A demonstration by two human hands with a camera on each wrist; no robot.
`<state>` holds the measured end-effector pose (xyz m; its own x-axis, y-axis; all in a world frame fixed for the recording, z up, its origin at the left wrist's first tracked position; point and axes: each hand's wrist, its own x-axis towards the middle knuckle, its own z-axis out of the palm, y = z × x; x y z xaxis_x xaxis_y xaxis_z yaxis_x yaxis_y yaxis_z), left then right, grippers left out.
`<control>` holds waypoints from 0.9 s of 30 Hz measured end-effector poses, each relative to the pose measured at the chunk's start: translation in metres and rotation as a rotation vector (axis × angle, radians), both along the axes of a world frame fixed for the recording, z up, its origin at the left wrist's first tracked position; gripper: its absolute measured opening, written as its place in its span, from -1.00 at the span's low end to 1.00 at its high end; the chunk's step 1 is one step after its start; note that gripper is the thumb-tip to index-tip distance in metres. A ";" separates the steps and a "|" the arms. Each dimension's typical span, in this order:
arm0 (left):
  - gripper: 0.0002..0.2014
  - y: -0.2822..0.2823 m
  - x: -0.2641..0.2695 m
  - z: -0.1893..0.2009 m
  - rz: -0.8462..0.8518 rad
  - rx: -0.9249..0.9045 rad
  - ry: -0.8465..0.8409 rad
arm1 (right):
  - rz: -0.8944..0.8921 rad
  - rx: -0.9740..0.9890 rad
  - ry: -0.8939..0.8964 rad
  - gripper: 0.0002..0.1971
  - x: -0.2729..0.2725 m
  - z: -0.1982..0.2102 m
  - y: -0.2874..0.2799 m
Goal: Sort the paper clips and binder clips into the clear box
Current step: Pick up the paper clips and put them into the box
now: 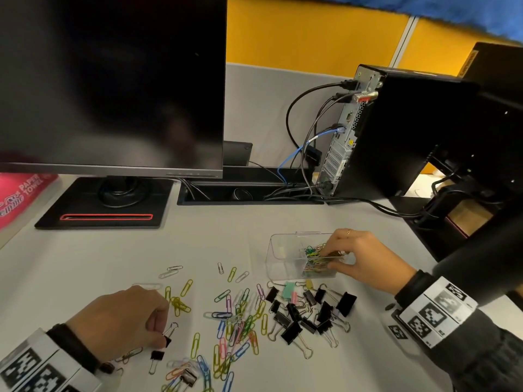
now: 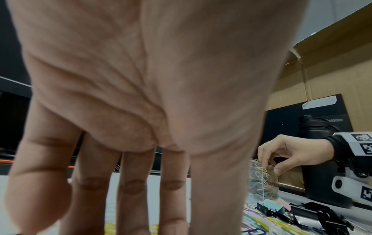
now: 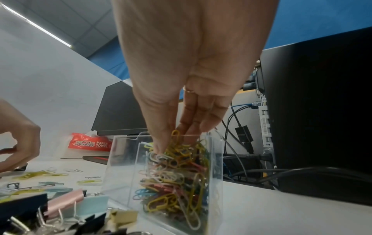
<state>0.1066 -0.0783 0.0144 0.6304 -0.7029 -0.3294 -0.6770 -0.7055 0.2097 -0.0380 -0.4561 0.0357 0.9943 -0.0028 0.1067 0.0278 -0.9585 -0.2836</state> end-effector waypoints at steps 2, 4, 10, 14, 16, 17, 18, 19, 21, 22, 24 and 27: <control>-0.79 -0.001 0.000 -0.001 -0.006 0.000 -0.004 | 0.001 -0.018 0.010 -0.79 0.000 -0.003 0.000; -0.79 0.000 0.000 -0.001 -0.009 0.000 -0.002 | 0.003 -0.031 0.030 -0.77 0.000 -0.002 -0.001; -0.77 0.001 0.001 -0.001 -0.013 -0.017 -0.002 | -0.097 -0.025 -0.041 -0.76 -0.006 0.013 -0.011; -0.77 0.002 0.002 -0.002 -0.013 -0.017 0.003 | -0.191 -0.129 0.045 -0.84 -0.008 0.014 -0.017; -0.77 0.001 0.002 -0.002 -0.008 -0.018 0.006 | -0.202 -0.132 0.056 -0.87 -0.008 0.012 -0.018; -0.77 0.001 0.002 -0.001 -0.008 -0.015 0.005 | -0.211 -0.125 0.057 -0.89 -0.007 0.013 -0.018; -0.77 0.001 0.002 -0.001 -0.009 -0.012 0.005 | -0.218 -0.116 0.059 -0.90 -0.007 0.013 -0.017; -0.77 0.001 0.002 -0.001 -0.010 -0.010 0.006 | -0.220 -0.111 0.062 -0.91 -0.006 0.014 -0.017; -0.77 0.001 0.002 -0.001 -0.010 -0.013 0.009 | -0.210 -0.106 0.060 -0.91 -0.005 0.015 -0.015; -0.77 0.001 0.002 -0.001 -0.011 -0.011 0.008 | -0.201 -0.106 0.061 -0.91 -0.004 0.015 -0.015; -0.77 0.001 0.001 -0.001 -0.010 -0.005 0.002 | -0.186 -0.103 0.074 -0.89 -0.001 0.014 -0.013; -0.76 0.001 0.001 -0.002 -0.005 -0.005 0.006 | -0.196 -0.129 0.120 -0.84 0.002 0.011 -0.009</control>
<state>0.1080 -0.0770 0.0126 0.6248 -0.7079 -0.3294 -0.6795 -0.7008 0.2172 -0.0359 -0.4651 0.0467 0.9816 -0.1909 -0.0002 -0.1888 -0.9707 -0.1486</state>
